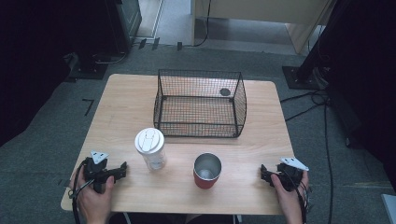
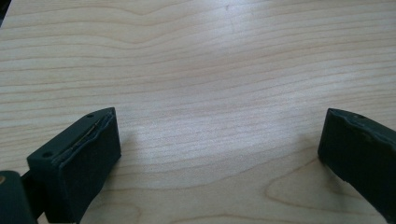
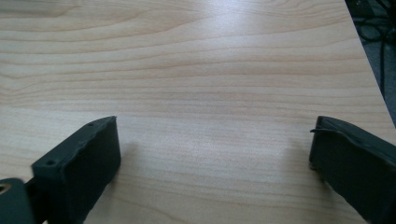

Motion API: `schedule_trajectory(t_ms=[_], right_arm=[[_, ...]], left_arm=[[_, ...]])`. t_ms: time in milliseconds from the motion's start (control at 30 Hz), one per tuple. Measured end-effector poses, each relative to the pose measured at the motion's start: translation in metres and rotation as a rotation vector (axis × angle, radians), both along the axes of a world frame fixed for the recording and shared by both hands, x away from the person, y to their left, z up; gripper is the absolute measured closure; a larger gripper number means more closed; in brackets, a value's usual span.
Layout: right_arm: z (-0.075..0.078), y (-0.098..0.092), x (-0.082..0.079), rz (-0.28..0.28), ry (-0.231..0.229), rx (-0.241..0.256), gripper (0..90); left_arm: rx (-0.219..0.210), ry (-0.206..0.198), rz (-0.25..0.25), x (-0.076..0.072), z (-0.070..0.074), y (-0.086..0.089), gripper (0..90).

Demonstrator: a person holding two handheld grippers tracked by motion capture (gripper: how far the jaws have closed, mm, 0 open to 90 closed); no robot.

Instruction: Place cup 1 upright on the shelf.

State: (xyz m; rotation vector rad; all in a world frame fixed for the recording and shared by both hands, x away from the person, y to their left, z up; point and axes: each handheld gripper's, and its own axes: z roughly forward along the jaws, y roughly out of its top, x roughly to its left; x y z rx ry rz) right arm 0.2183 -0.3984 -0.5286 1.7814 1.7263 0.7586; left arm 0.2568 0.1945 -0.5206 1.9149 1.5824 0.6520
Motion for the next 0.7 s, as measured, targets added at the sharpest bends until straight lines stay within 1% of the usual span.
schedule_trajectory(t_ms=[167, 233, 433, 467, 500, 533, 567, 600, 700], right_arm=[[0.0, 0.0, 0.0, -0.014, 0.004, 0.002, 0.0], [0.0, -0.001, -0.001, -0.041, 0.003, 0.001, 0.0], [0.0, -0.002, -0.002, -0.048, -0.001, 0.011, 0.0], [0.0, -0.003, -0.003, -0.044, -0.005, 0.022, 0.0], [0.004, -0.006, -0.006, -0.031, 0.003, 0.082, 0.7], [0.006, -0.007, -0.008, -0.038, -0.002, 0.11, 1.5], [0.008, -0.007, -0.008, -0.045, -0.014, 0.124, 3.1], [0.011, -0.006, -0.009, -0.053, -0.034, 0.128, 4.4], [0.015, 0.0, -0.008, -0.067, -0.078, 0.094, 5.7]], left_arm=[[0.0, 0.0, 0.0, 0.0, 0.0, 0.0, 0.0], [-0.002, -0.001, 0.001, 0.0, 0.0, 0.0, 0.0], [-0.002, -0.001, 0.002, 0.0, 0.0, 0.0, 0.0], [0.0, 0.0, 0.0, 0.0, 0.0, 0.0, 0.0], [0.0, 0.0, 0.0, 0.0, 0.0, 0.0, 0.0], [-0.002, -0.001, 0.001, 0.0, 0.0, 0.0, 0.0], [-0.002, -0.001, 0.001, 0.0, 0.0, 0.0, 0.0], [-0.002, 0.0, 0.004, 0.0, 0.0, 0.0, 0.0], [-0.002, 0.001, 0.01, 0.002, 0.0, -0.001, 0.0]])
